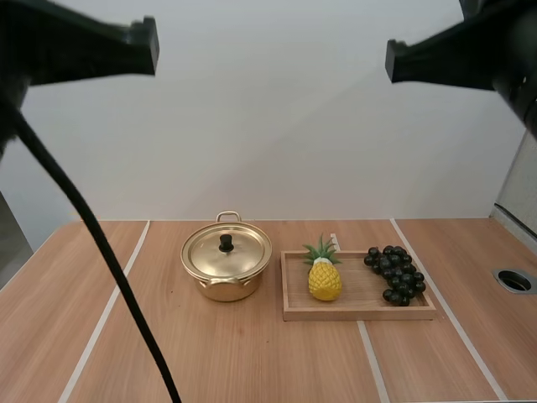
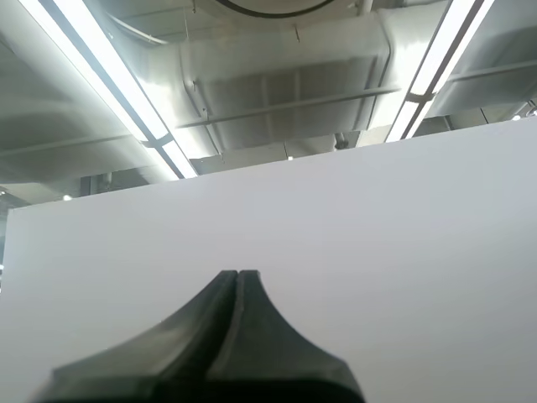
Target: Open the pot, put the grape inside, and close it
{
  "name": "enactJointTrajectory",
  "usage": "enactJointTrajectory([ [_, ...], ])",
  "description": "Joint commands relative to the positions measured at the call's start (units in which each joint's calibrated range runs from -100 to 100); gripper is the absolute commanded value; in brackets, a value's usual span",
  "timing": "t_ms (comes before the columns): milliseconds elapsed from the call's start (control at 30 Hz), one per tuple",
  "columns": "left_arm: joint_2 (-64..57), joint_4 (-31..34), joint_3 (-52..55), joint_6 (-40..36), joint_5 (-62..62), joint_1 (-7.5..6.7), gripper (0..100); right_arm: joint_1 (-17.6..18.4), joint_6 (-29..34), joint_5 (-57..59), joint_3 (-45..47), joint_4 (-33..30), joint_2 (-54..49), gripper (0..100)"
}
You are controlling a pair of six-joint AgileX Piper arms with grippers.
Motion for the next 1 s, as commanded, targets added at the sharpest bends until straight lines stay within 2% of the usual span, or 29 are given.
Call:
enactJointTrajectory([
  [0,6.10,-0.72,-8.78,-0.05,11.76,0.13,0,-0.14,12.28,16.86,-10.62,-11.06,5.03,0],
  [67,9.97,-0.55,-15.73,-0.05,17.24,0.13,0,-0.14,25.66,31.10,-19.20,-23.37,9.89,0],
  [133,12.89,-0.55,-20.78,-0.05,21.49,0.13,0,-0.14,34.87,46.05,-27.43,-34.00,15.22,0],
  [200,15.62,-0.55,-25.20,-0.05,25.10,0.13,0,-0.14,37.00,56.85,-34.12,-40.33,19.96,0],
  [267,18.33,-0.55,-29.78,-0.05,29.69,0.13,0,-0.14,37.00,66.09,-40.83,-43.75,24.64,0],
  [400,24.31,-0.46,-39.18,-1.79,44.02,0.13,0,-0.14,32.54,80.14,-51.87,-43.02,32.24,0],
  [467,28.19,-0.42,-44.17,-3.32,52.13,0.13,0,-0.14,30.38,80.14,-57.97,-42.34,36.03,0],
  [600,36.41,-0.42,-53.88,-4.20,69.87,0.20,0,-0.14,30.28,80.14,-65.42,-42.45,42.05,0],
  [767,46.65,-0.31,-65.53,-3.75,94.81,0.20,0,-0.14,30.28,80.14,-64.91,-44.25,44.95,0],
  [967,53.03,-0.45,-67.89,-2.69,96.25,0.20,0,-0.14,30.90,80.14,-54.93,-44.94,46.03,0],
])
